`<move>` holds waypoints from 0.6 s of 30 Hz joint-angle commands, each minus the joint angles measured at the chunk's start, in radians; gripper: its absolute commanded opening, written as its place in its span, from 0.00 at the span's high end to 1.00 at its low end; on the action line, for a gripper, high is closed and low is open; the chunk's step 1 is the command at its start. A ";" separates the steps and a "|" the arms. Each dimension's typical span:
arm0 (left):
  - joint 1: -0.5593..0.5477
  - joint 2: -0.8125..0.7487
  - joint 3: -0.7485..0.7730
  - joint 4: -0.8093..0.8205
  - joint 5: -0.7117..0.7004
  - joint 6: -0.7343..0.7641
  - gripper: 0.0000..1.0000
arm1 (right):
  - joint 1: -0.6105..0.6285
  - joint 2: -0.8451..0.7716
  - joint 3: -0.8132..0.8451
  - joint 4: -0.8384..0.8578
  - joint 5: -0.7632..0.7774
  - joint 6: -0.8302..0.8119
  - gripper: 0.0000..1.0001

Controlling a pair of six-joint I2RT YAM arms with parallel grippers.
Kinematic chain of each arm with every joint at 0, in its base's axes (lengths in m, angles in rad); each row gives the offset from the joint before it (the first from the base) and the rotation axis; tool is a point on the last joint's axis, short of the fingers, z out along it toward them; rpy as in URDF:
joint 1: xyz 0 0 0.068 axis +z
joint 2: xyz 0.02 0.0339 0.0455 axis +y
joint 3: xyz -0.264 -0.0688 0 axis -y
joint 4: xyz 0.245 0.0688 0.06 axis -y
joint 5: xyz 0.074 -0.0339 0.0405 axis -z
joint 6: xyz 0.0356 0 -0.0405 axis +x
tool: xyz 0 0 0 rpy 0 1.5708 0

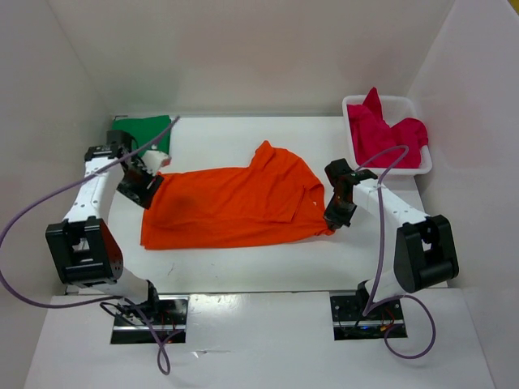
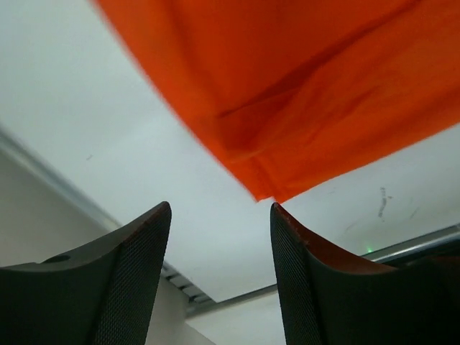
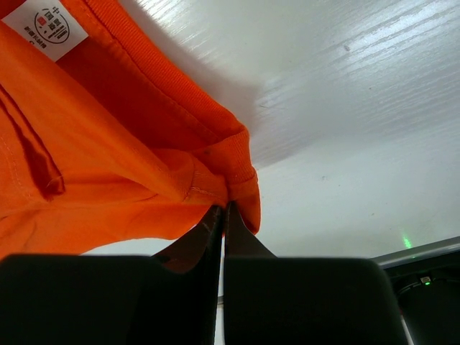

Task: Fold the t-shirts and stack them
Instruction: Fold the flattened tshirt in 1/3 of the way

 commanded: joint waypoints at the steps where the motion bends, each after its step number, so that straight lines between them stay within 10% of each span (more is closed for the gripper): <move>1: -0.089 0.007 -0.081 -0.063 0.085 0.107 0.35 | 0.006 -0.025 -0.005 -0.041 0.025 0.017 1.00; 12: -0.153 0.027 -0.242 0.251 -0.094 0.192 0.26 | 0.006 -0.025 -0.005 -0.041 0.025 0.017 1.00; 18: -0.163 0.141 -0.244 0.340 -0.148 0.101 0.49 | 0.006 -0.025 -0.005 -0.041 0.025 0.017 1.00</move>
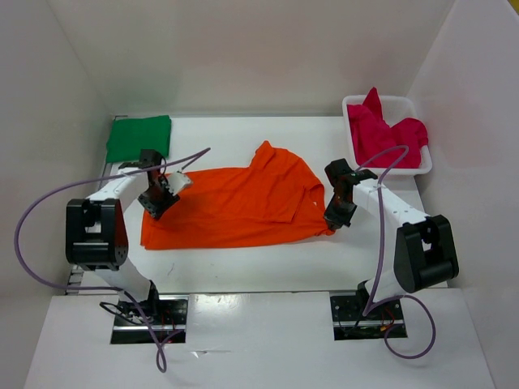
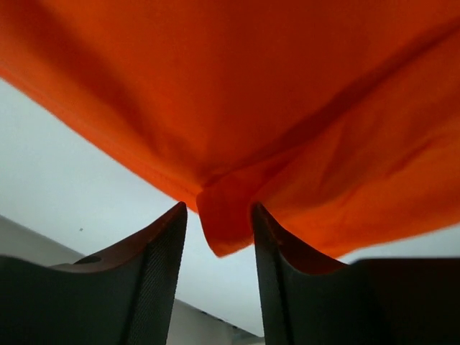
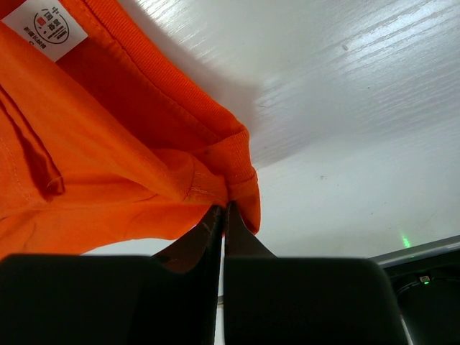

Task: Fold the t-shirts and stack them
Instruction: Fold the flattened tshirt in 1/3 of the way

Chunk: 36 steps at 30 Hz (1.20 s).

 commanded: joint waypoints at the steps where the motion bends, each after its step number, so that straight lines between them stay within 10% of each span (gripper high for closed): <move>1: 0.000 0.074 0.010 0.065 -0.034 -0.051 0.51 | 0.005 -0.025 -0.005 -0.038 0.022 0.016 1.00; 14: 0.069 0.194 0.113 0.074 -0.084 -0.180 0.80 | 0.005 -0.025 -0.005 -0.038 0.022 0.016 1.00; 26: 0.069 0.048 0.214 0.030 -0.083 -0.274 0.10 | 0.005 -0.006 -0.015 -0.029 0.022 0.016 0.84; 32: -0.025 -0.024 0.376 -0.041 -0.025 -0.205 0.07 | 0.005 -0.006 -0.015 -0.029 0.022 0.016 0.28; 36: -0.306 -0.055 0.387 -0.061 0.070 -0.154 0.07 | 0.005 -0.058 0.007 -0.029 0.078 0.042 0.25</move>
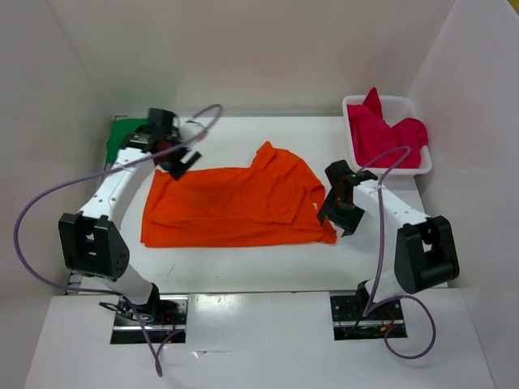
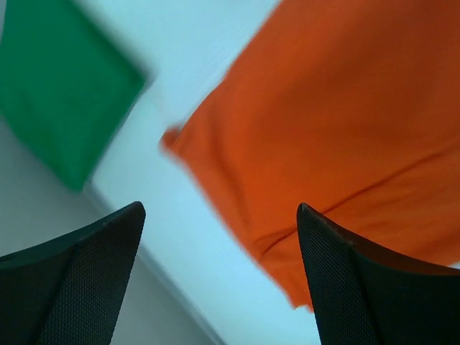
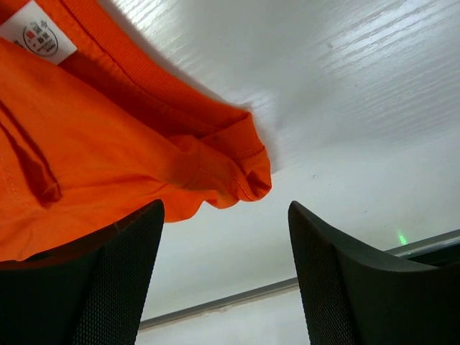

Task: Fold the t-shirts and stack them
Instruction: Fold the flattened tshirt in 1/3 of the way

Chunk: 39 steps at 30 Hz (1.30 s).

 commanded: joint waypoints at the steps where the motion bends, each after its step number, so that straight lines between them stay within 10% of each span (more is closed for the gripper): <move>1: -0.259 -0.025 0.011 -0.066 0.112 0.060 0.07 | 0.005 -0.075 0.018 -0.023 0.075 0.043 0.25; 6: -0.607 0.023 -0.081 0.105 0.115 0.080 0.07 | 0.005 -0.148 -0.002 -0.014 0.086 0.098 0.39; 11: -0.721 0.148 -0.080 0.247 0.135 0.014 0.07 | 0.005 -0.149 -0.002 -0.014 0.107 0.121 0.68; 29: -0.858 0.400 0.015 0.440 0.239 -0.008 0.09 | -0.083 -0.382 -0.020 -0.023 0.157 0.182 0.61; 39: -0.858 0.478 0.066 0.450 0.164 -0.048 0.35 | -0.083 -0.466 -0.030 -0.023 0.167 0.193 0.60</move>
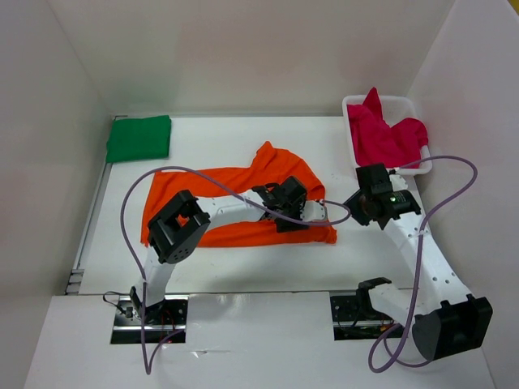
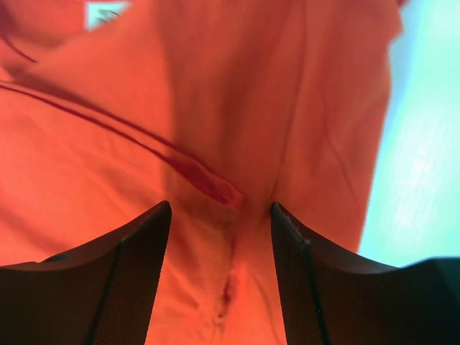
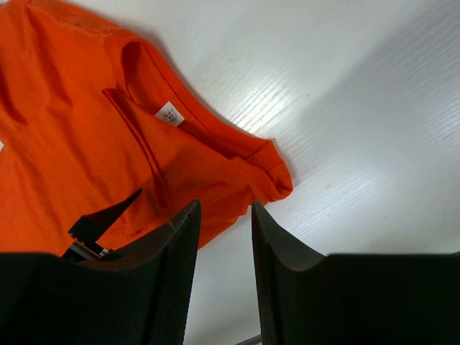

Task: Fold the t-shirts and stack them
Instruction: Fold the flattened tshirt in 1/3 of the way

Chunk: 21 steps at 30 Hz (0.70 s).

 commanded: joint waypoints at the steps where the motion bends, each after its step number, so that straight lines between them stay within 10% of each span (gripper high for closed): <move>1: 0.001 0.015 0.048 0.017 -0.008 -0.030 0.35 | -0.003 -0.030 -0.013 -0.015 0.038 0.018 0.60; 21: 0.001 0.005 0.122 -0.048 0.041 -0.021 0.53 | -0.003 -0.021 -0.022 0.014 -0.001 -0.011 0.60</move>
